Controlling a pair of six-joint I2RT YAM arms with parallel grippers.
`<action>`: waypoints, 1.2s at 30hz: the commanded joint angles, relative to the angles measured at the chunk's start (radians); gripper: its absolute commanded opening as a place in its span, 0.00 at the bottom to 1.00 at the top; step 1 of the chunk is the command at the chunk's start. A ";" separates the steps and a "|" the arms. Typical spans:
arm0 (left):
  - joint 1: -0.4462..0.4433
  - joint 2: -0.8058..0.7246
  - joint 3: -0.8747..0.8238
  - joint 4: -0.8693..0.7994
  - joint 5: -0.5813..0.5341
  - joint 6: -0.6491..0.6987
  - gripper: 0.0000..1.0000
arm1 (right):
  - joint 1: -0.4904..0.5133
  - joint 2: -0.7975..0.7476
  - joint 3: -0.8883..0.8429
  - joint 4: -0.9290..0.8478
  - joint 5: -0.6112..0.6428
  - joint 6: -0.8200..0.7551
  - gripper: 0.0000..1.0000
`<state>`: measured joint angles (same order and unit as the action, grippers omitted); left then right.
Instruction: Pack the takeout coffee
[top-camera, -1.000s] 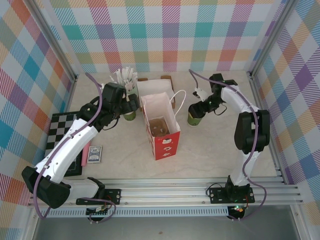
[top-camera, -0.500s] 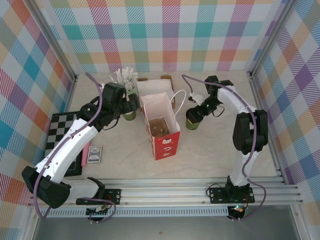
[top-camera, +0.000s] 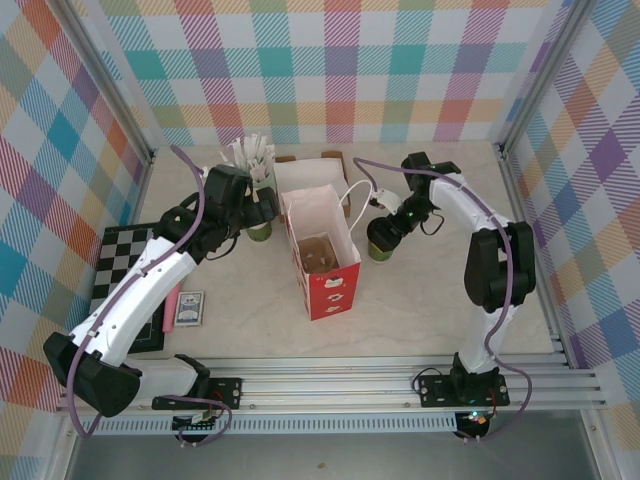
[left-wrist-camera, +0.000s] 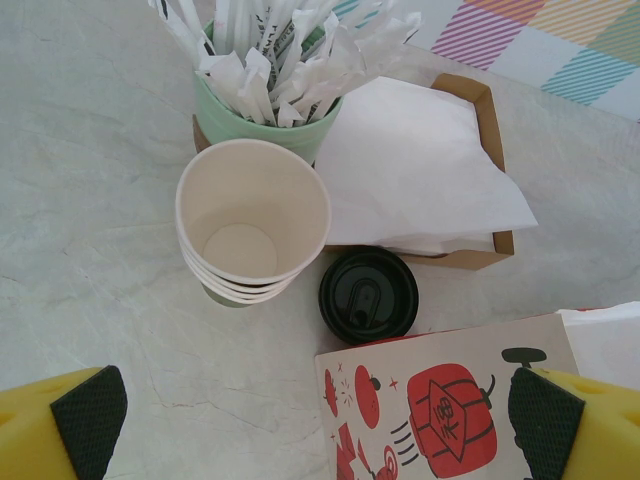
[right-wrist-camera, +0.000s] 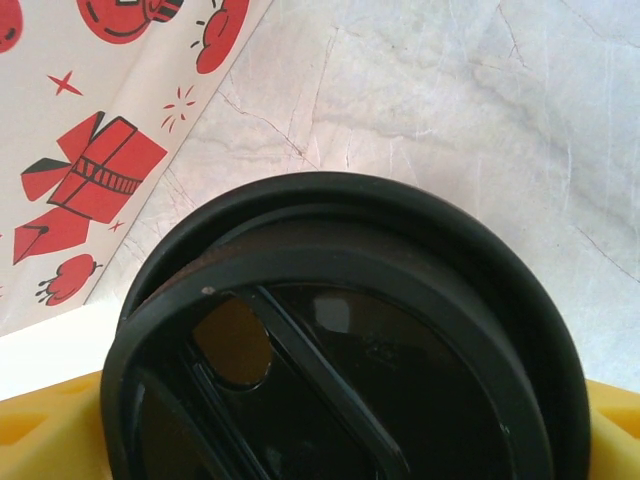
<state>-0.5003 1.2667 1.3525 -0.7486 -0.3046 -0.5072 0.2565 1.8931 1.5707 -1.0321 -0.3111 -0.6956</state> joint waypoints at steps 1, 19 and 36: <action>0.012 -0.002 0.000 0.020 -0.008 0.001 1.00 | 0.004 -0.035 0.005 -0.005 -0.023 -0.002 0.88; 0.015 -0.006 -0.006 0.017 -0.009 0.004 1.00 | 0.013 -0.110 -0.065 0.078 0.055 0.198 1.00; 0.022 0.002 -0.001 0.012 0.001 0.018 1.00 | 0.130 -0.163 -0.007 -0.013 0.333 0.871 1.00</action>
<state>-0.4938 1.2667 1.3521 -0.7490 -0.3065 -0.5034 0.3714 1.7397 1.5444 -1.0142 -0.0219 0.0517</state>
